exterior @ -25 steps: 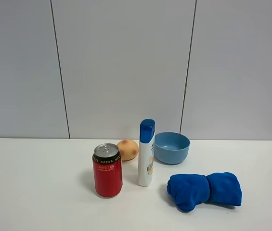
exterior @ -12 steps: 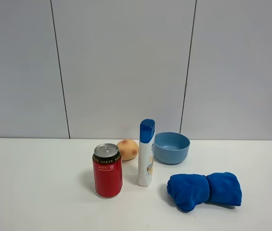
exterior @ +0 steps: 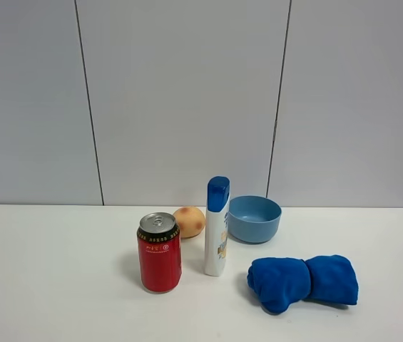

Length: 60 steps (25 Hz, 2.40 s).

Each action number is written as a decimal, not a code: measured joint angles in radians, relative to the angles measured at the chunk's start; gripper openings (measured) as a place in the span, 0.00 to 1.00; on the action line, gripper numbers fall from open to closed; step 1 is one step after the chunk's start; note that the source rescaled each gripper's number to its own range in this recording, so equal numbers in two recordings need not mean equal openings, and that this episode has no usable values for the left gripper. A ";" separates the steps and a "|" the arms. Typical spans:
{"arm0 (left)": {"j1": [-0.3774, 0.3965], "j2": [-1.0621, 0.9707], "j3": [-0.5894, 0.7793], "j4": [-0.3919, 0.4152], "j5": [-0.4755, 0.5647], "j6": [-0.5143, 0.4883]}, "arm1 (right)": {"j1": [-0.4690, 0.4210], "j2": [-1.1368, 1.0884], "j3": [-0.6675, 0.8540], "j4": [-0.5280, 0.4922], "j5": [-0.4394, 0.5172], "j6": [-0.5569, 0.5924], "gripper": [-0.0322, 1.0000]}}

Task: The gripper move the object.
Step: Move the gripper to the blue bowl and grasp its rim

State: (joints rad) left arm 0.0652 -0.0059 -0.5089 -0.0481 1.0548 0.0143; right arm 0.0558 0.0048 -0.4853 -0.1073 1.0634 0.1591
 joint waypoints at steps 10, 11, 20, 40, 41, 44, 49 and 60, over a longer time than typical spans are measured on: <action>0.000 0.000 0.000 0.000 0.000 0.000 | 0.000 0.320 -0.257 0.266 -0.210 -0.172 1.00; 0.000 0.000 0.000 0.000 0.000 0.000 | 0.000 0.355 -0.266 0.301 -0.231 -0.218 1.00; 0.000 0.000 0.000 -0.001 0.000 0.000 | 0.000 0.755 -0.272 0.783 -0.310 -0.691 1.00; 0.000 0.000 0.000 -0.003 0.000 0.000 | 0.145 1.391 -0.719 0.320 -0.335 -0.350 1.00; 0.000 0.000 0.000 -0.003 0.000 0.000 | 0.166 1.411 -0.739 0.287 -0.334 -0.290 1.00; 0.000 0.000 0.000 -0.003 0.000 0.000 | 0.202 1.500 -0.804 0.203 -0.328 -0.138 1.00; 0.000 0.000 0.000 -0.003 0.000 0.000 | 0.210 1.685 -0.925 0.149 -0.285 -0.005 1.00; 0.000 0.000 0.000 -0.003 0.000 0.000 | 0.210 2.109 -1.255 0.063 -0.184 0.203 1.00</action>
State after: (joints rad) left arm 0.0652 -0.0059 -0.5089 -0.0509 1.0548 0.0143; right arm 0.2661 2.1134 -1.7405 -0.0443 0.8798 0.3625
